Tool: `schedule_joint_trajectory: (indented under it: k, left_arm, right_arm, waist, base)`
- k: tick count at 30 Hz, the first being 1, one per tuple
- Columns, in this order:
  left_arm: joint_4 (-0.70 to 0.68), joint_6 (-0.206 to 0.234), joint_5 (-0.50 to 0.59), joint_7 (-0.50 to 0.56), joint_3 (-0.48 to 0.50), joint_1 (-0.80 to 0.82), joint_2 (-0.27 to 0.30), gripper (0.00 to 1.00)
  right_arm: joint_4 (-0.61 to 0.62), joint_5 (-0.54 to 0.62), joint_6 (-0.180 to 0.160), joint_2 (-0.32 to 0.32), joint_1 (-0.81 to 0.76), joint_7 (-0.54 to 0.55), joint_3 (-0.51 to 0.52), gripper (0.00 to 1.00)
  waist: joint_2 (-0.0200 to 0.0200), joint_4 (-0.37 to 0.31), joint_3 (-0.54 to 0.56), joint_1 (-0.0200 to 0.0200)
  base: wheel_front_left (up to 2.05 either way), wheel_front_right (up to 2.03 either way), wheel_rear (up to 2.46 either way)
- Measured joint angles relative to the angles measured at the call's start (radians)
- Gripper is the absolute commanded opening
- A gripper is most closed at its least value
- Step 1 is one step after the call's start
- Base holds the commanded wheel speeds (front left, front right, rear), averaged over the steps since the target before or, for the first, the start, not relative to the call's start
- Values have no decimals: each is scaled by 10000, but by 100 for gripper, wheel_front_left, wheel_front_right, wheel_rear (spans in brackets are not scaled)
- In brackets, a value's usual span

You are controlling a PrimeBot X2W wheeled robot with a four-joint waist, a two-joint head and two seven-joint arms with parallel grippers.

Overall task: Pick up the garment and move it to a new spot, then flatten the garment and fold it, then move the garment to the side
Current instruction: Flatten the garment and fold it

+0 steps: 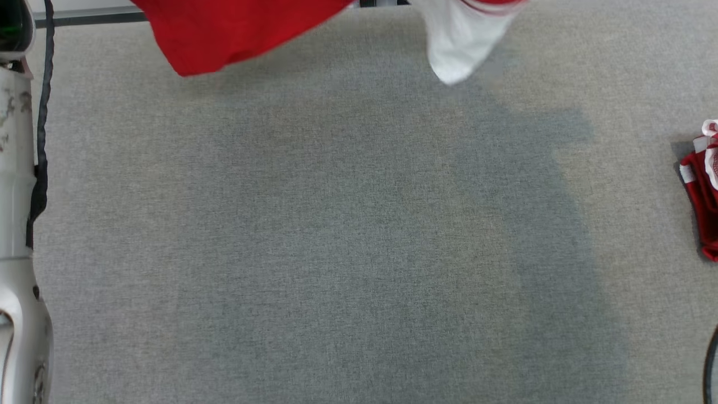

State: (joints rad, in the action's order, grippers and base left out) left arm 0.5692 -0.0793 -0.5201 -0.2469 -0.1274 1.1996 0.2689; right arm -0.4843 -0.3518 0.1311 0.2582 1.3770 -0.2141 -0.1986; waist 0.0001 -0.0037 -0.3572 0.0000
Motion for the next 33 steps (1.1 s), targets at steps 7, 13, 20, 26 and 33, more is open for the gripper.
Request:
schedule_joint_trajectory:
  k: [7,13,20,26,33]
  left_arm:
    - [2984,-332,-19,-128,-309,507,-523,0]
    - [4619,-430,-245,-146,-190,-392,-1055,0]
    - [4815,-497,-357,-148,476,-1764,-1361,0]
    - [3893,-504,-46,-148,836,-2866,-1429,0]
    - [2008,-506,274,-148,1480,-5408,-1505,0]
  right_arm:
    - [-3235,-320,-2,-681,419,-276,-941,0]
    - [-4938,-823,-2,-1078,-868,-414,-1758,0]
    - [-4869,-1682,-2,-982,-2727,-458,-1812,0]
    - [-3446,-1768,-2,-717,-4375,-468,-1482,0]
    - [-1193,-1599,-2,-420,-7259,-470,-1177,0]
  waist:
    - [0,-108,-387,0]
    - [0,-114,-746,0]
    - [0,-19,-949,0]
    - [0,30,-679,1]
    - [0,-90,126,0]
  base:
    - [0,0,0]
    - [0,0,0]
    - [0,0,0]
    - [0,0,0]
    - [0,0,0]
